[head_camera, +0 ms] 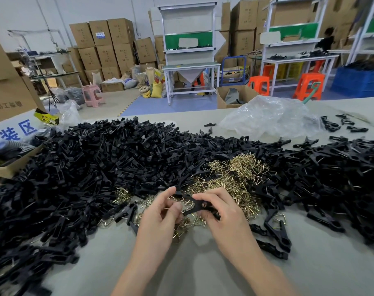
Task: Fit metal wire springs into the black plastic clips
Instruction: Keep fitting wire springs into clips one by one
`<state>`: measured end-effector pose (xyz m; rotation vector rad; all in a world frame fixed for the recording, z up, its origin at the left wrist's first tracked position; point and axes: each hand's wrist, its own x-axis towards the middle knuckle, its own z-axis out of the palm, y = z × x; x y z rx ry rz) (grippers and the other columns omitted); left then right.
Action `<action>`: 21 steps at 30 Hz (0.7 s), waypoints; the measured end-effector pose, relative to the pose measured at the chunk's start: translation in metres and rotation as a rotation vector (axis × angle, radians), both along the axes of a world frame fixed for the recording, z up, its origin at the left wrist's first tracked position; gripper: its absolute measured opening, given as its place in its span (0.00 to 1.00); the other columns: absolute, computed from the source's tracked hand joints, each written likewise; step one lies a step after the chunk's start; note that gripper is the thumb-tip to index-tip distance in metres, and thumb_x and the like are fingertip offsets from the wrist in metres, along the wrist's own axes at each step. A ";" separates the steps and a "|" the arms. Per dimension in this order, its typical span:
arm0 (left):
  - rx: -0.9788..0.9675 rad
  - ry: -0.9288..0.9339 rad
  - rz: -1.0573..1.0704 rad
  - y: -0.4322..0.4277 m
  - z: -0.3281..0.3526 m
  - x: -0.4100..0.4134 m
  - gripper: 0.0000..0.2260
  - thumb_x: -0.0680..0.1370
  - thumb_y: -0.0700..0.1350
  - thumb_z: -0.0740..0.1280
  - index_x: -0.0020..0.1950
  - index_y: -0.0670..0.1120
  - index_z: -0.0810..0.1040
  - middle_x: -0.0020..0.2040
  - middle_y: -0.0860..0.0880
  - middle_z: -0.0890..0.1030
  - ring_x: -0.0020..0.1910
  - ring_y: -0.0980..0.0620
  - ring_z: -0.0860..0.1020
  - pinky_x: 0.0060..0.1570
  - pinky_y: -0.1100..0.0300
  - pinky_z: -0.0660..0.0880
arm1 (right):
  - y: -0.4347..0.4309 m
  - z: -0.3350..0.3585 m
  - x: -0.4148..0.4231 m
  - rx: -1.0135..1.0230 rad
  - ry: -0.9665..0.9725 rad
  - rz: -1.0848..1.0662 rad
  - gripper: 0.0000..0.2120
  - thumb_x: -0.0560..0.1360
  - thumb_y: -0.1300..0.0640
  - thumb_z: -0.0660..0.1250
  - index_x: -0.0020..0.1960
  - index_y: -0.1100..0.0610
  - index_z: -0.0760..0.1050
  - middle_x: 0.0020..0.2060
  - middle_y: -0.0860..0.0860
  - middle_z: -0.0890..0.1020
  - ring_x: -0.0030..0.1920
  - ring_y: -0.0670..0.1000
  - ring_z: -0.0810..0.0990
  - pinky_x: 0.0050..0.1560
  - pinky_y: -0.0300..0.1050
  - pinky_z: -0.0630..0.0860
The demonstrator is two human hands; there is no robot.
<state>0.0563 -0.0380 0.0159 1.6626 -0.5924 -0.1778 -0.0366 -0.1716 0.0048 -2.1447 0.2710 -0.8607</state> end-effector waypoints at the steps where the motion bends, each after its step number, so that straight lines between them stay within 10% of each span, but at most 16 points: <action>1: -0.006 0.016 -0.013 0.001 0.000 0.001 0.15 0.81 0.37 0.67 0.60 0.56 0.76 0.38 0.50 0.81 0.34 0.60 0.78 0.39 0.69 0.74 | -0.001 0.000 0.000 -0.009 -0.009 -0.005 0.20 0.74 0.69 0.72 0.59 0.48 0.82 0.52 0.36 0.76 0.56 0.35 0.76 0.55 0.24 0.68; 15: 0.199 -0.100 -0.078 0.009 -0.005 0.006 0.20 0.79 0.36 0.69 0.67 0.54 0.74 0.36 0.59 0.79 0.35 0.61 0.77 0.37 0.70 0.70 | -0.005 0.002 -0.004 -0.176 0.062 0.133 0.19 0.74 0.72 0.70 0.60 0.54 0.83 0.55 0.43 0.77 0.56 0.37 0.76 0.59 0.26 0.69; 21: 0.203 -0.083 -0.050 0.008 -0.005 0.005 0.22 0.78 0.38 0.70 0.68 0.56 0.74 0.39 0.54 0.82 0.41 0.50 0.81 0.48 0.53 0.78 | -0.002 0.000 -0.003 -0.195 0.069 0.136 0.19 0.74 0.70 0.70 0.60 0.53 0.82 0.53 0.37 0.74 0.54 0.32 0.74 0.57 0.23 0.66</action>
